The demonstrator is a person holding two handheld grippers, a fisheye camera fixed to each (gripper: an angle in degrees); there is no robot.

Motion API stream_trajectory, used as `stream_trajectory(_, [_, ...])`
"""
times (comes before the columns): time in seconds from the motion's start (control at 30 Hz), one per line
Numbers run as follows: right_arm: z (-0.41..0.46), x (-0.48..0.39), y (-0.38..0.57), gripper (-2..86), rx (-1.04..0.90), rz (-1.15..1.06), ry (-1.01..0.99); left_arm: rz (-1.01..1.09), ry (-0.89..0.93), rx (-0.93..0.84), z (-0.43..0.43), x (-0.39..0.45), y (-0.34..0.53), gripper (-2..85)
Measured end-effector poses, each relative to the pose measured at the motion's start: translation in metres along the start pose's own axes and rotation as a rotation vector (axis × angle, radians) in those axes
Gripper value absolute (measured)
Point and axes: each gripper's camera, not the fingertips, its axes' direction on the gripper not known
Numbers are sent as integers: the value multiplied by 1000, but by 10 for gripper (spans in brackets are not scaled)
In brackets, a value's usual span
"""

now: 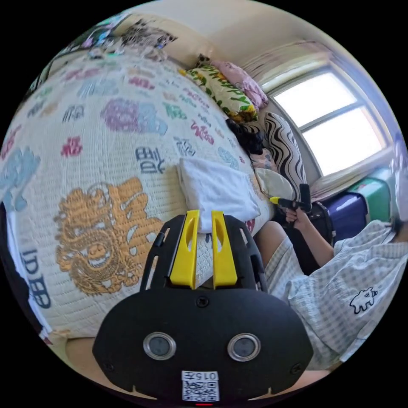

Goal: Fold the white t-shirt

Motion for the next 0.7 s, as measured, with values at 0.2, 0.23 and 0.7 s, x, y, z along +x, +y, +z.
stream_trajectory(0.2, [53,-99,-22,-4,151,-212,254,203,-226,28,51,93,-30,51])
stream_trajectory(0.23, [76,-114,-26,-4,112,-221,291,212,-265,26,66,109,-32,41])
stream_trajectory(0.7, [213,-135,-3,-9,87,-190,672,228,-441,-49,138,139,-9,-5])
